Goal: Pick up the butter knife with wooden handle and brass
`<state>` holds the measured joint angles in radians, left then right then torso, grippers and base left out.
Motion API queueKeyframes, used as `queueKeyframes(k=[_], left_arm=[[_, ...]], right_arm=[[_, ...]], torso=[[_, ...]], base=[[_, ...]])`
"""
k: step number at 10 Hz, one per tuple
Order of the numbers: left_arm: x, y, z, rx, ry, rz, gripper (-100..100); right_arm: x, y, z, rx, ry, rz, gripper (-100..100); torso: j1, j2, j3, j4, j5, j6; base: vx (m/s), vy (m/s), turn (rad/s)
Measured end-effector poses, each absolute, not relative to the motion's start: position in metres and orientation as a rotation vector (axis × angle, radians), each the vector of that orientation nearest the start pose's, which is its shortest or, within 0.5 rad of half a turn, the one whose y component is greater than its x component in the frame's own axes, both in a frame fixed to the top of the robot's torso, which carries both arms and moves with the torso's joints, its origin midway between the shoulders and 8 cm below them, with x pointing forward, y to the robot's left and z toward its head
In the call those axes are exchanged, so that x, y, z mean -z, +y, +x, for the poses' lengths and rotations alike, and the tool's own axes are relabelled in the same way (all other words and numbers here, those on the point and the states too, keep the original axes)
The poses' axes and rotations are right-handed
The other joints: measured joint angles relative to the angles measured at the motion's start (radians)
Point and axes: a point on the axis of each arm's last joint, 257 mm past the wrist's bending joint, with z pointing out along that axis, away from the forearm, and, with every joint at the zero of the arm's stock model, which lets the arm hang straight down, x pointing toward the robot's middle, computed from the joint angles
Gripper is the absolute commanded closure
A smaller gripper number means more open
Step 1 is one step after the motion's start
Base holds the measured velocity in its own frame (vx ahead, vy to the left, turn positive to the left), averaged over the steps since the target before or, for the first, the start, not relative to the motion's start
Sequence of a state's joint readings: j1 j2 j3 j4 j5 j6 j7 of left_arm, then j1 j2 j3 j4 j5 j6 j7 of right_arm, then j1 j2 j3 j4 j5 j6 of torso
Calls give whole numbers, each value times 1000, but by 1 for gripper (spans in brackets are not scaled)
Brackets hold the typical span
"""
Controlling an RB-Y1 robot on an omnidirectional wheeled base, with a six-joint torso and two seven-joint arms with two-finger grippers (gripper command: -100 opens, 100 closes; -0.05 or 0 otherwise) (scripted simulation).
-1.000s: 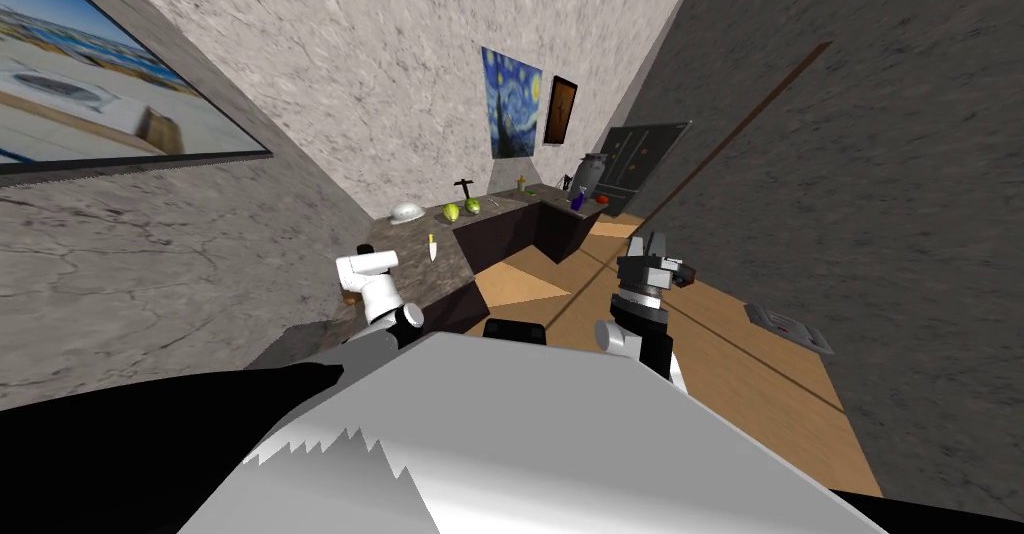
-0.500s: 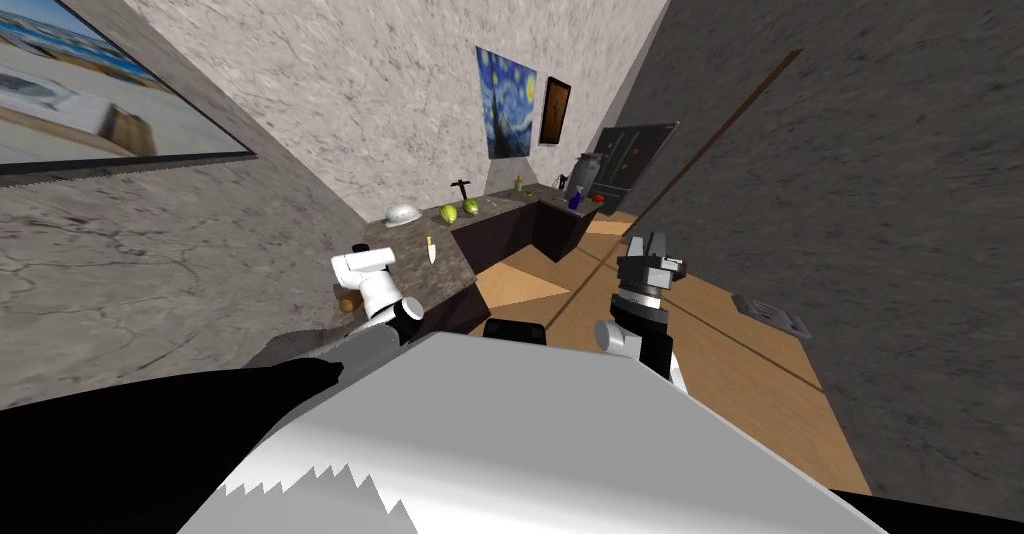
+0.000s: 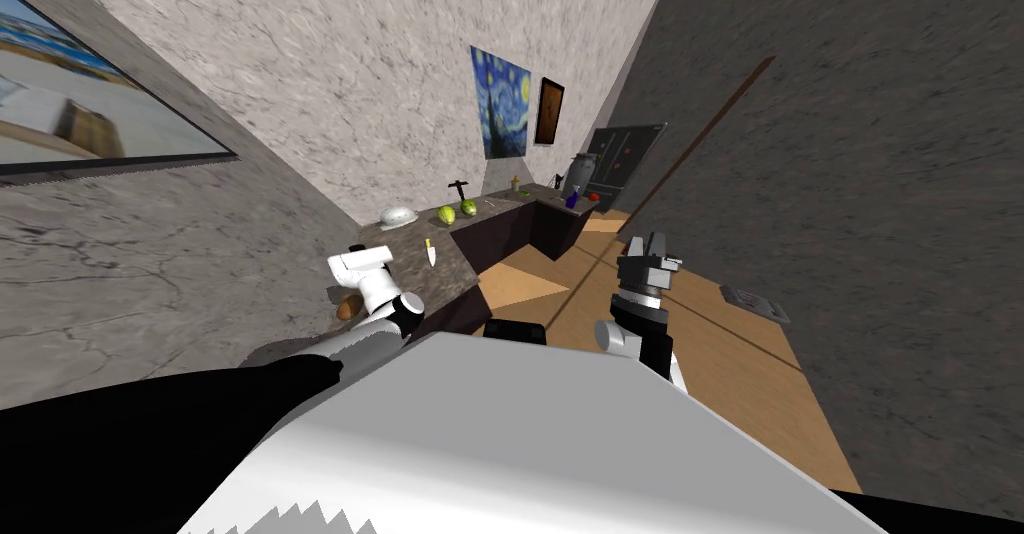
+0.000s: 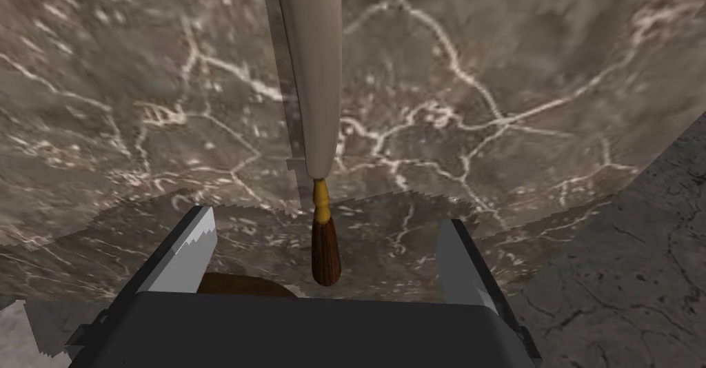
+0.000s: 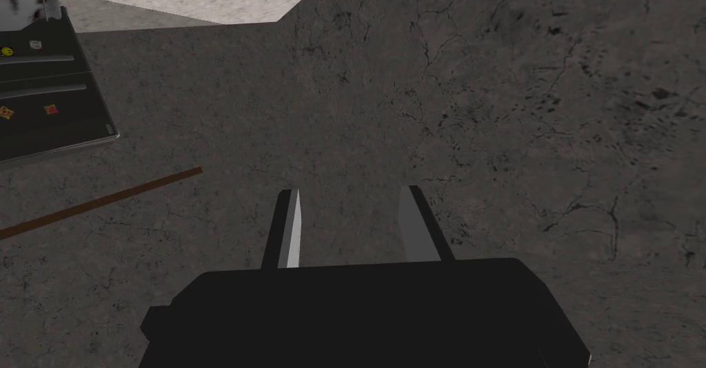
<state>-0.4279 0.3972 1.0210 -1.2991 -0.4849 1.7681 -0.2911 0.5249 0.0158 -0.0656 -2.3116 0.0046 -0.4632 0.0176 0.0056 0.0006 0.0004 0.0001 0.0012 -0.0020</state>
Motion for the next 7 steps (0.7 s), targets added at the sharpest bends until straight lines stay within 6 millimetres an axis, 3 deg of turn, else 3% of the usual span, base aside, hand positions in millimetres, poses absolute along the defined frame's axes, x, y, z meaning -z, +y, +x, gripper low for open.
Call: queueKeyframes(k=[1,2,3,5,6,7], left_arm=[[334,604,221,-460,1197,-2744,-100],[334,602,221,-459,1200,-2750,0],[334,602,221,-460,1200,-2749,-100],[330,609,256,-408,1309,-2654,-100],[333,607,260,-411,1346,-2643,-100],[336,606,260,-416,1363,-2643,-100]], right_arm=[[-25,-305,337,-1201,621,672,0],[-25,-305,337,-1201,621,672,0],[-25,-305,337,-1201,621,672,0],[-25,-305,337,-1201,621,673,0],[-25,-305,337,-1201,621,672,0],[-25,-305,337,-1201,621,672,0]], torso=[[1,0,0,0,0,0],[-2,0,0,0,0,0],[-4,0,0,0,-1,0],[-11,-7,-4,-2,-2,0],[-8,-4,-2,-1,-2,0],[-5,-1,-1,0,-1,0]], base=[[-7,41,-17],[-1,8,2],[137,-44,374],[74,-66,227],[-9,11,-32],[91,-105,314]])
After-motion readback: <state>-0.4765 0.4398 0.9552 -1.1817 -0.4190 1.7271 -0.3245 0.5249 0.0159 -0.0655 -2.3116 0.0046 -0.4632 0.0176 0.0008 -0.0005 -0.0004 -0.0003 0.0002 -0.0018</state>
